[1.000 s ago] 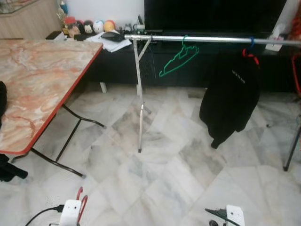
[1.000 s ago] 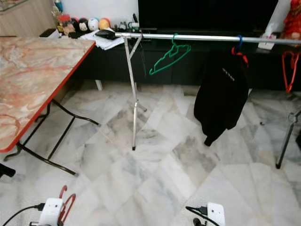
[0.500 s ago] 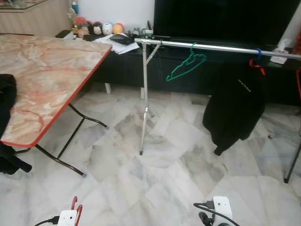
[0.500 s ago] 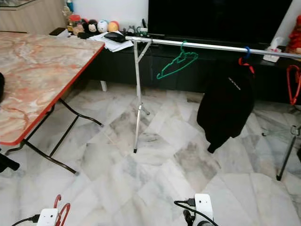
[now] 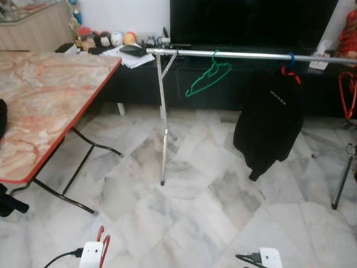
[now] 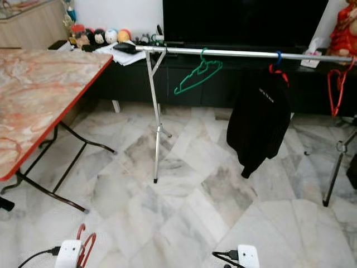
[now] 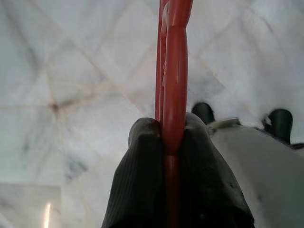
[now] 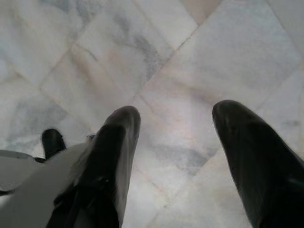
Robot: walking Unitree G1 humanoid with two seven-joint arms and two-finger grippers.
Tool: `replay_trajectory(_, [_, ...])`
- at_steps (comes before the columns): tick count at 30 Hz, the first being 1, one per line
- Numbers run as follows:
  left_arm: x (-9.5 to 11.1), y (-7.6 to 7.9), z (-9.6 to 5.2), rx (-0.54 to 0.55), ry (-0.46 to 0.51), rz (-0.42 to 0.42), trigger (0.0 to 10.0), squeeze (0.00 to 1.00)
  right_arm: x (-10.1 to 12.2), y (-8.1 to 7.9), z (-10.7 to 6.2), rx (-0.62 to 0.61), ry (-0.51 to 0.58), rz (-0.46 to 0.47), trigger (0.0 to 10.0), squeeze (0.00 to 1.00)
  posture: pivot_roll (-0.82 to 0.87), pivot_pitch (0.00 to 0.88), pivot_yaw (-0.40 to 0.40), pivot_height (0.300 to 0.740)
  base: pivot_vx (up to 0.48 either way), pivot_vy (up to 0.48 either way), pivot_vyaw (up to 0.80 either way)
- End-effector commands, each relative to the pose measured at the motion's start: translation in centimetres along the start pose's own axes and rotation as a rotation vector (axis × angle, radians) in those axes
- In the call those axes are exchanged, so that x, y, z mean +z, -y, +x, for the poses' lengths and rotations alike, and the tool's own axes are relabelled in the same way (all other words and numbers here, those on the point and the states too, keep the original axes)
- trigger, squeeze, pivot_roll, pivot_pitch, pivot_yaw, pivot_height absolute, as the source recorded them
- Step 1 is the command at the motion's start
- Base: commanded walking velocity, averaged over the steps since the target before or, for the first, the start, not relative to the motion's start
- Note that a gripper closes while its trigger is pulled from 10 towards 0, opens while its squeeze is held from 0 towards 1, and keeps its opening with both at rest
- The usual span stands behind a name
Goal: Hang hanger
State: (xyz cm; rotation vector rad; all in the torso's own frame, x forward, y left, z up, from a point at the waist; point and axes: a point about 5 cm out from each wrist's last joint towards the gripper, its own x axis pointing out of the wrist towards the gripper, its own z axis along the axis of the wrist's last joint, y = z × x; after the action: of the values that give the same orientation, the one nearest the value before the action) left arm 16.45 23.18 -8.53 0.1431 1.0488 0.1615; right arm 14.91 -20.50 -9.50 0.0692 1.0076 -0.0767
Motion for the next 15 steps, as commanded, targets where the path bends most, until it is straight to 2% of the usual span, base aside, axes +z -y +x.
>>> replay_trajectory(1, [-0.1, 0.0, 0.0, 0.000, -0.002, 0.015, 10.0, 0.00, 0.1, 0.4, 0.0, -0.009, 0.003, 0.005, 10.0, 0.00, -0.15, 0.000, -0.019, 0.740, 0.000, -0.349, 0.00])
replay_trajectory(6, [-1.1, -0.1, -0.1, 0.002, -0.029, 0.015, 10.0, 0.00, 0.2, 1.0, -0.1, -0.017, 0.005, 0.005, 10.0, 0.00, -0.15, 0.000, -0.019, 0.740, 0.000, -0.351, 0.00])
replay_trajectory(14, [-1.4, 0.0, -0.2, -0.003, -0.036, 0.010, 10.0, 0.00, -0.2, 0.8, -0.1, -0.022, -0.006, 0.013, 10.0, 0.00, -0.15, 0.000, -0.019, 0.740, 0.000, -0.349, 0.00])
replay_trajectory(15, [-1.4, 0.0, -0.2, -0.005, -0.034, 0.010, 10.0, 0.00, -0.2, 0.7, -0.1, -0.024, -0.008, 0.014, 10.0, 0.00, -0.15, 0.000, -0.019, 0.740, 0.000, -0.349, -0.55])
